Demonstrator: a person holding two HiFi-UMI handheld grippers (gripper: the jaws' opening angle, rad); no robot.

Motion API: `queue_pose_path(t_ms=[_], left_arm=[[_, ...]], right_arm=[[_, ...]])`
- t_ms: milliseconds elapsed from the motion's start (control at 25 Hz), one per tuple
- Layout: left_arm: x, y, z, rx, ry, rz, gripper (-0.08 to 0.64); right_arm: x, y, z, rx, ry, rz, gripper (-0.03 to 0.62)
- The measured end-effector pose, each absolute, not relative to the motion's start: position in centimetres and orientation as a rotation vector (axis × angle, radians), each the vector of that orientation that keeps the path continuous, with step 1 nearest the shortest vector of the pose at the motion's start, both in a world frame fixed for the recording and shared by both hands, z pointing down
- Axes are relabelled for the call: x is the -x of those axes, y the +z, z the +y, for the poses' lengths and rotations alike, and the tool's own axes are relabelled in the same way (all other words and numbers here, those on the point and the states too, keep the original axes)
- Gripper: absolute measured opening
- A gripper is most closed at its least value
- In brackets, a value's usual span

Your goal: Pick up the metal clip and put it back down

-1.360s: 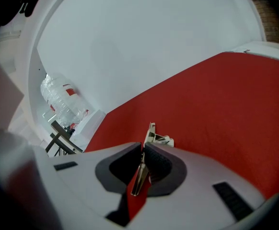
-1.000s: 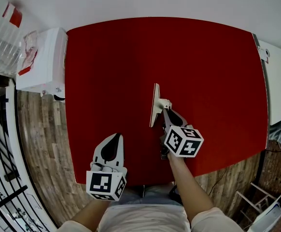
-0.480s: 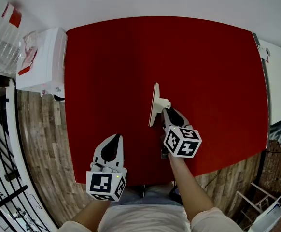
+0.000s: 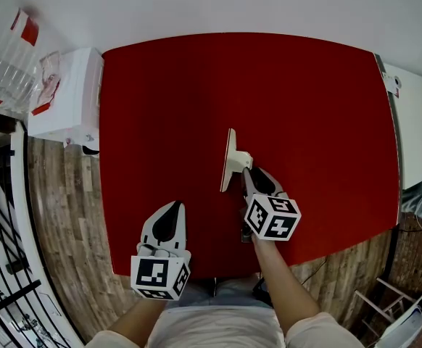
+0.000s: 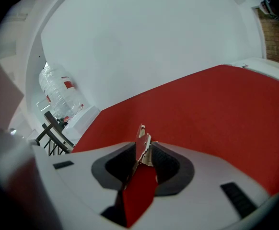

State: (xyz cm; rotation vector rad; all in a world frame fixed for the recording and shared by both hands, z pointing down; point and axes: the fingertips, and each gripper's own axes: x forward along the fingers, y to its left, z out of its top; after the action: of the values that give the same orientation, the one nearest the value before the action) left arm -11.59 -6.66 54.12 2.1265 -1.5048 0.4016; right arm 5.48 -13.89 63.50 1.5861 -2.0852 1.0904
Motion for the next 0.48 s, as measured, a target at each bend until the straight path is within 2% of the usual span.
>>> queue_pose_path(t_ms=[320,480], left_arm=[[11.5,51.8,-6.6,-2.140,0.379,-1.529,0.005],[11.3,50.2,-5.9,-2.156,0.371,-1.542,0.005]], right_arm=[[-5.9,60.4,-13.0,-1.567,1.019,-2.125,0.080],[-6.5,57.6,-12.1,-1.570,0.947,-2.153,0.023]])
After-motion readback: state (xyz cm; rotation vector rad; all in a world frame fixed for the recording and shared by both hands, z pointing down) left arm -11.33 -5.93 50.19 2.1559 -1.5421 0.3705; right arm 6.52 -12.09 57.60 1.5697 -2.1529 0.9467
